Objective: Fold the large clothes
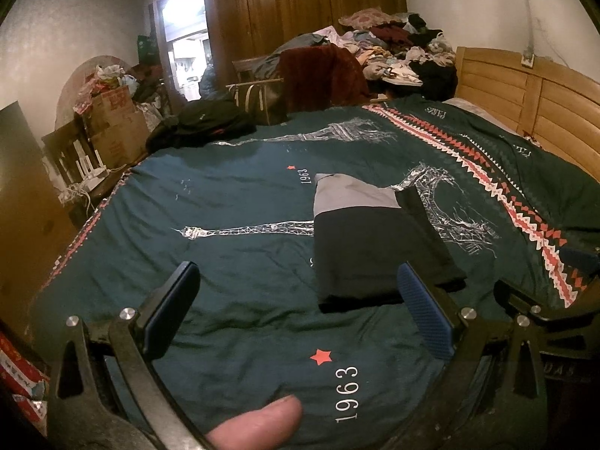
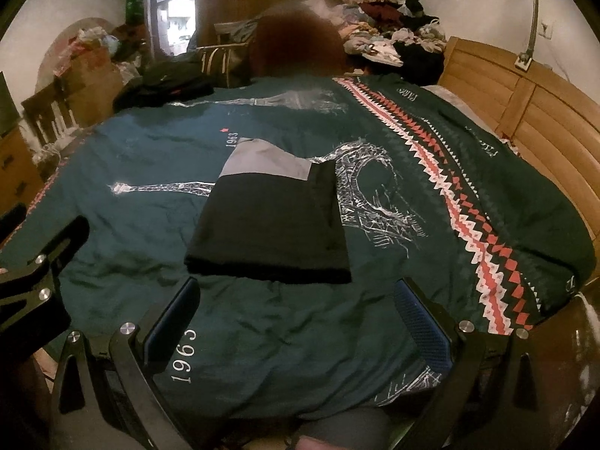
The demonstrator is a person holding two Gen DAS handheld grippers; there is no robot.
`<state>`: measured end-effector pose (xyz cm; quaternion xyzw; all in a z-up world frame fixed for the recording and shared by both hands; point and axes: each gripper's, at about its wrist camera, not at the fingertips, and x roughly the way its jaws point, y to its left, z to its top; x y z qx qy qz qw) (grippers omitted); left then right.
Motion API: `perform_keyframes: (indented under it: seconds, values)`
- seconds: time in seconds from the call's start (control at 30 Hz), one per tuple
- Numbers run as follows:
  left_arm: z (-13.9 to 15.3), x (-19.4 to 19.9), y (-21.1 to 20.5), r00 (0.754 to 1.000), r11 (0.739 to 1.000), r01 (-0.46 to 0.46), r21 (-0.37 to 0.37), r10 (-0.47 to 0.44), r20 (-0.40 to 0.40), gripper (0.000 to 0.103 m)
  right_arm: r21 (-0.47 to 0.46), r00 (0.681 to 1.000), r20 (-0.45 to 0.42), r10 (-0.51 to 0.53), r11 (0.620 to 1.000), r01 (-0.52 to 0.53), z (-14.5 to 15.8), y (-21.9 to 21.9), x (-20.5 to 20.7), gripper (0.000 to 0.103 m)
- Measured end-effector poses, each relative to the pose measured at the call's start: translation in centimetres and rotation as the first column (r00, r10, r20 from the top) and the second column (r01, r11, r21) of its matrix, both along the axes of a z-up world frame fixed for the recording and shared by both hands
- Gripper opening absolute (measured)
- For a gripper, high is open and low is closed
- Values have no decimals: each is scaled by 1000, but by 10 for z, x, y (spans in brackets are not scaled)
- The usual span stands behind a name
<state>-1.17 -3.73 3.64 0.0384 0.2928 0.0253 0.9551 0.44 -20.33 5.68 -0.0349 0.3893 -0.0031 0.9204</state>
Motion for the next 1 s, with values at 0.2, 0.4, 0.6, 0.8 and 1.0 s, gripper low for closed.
perform_keyframes:
  seconds: [0.2,0.4,0.6,0.8,1.0]
  values:
    - [-1,1,-2,1000,1000,0,1,0,-1,103,0,1000,-11,0,1000,0,-3,-3,2,103]
    - [-2,3,-2,1000,1000,-4,3,5,-12,103,3,1000,-16,0,1000,0,-5,-4,2,103]
    - [-3,6,-2,1000,1000,-5,2,5,-24,103,3,1000,-15,-1,1000,1,-5,-4,2,103]
    - [-4,7,-2,999,1000,-13,1,13,-36,103,8,1000,-24,0,1000,1,-8,-7,2,103]
    - [-6,8,-4,998,999,-30,29,31,-48,103,25,1000,-22,3,1000,-3,-9,-10,-1,103]
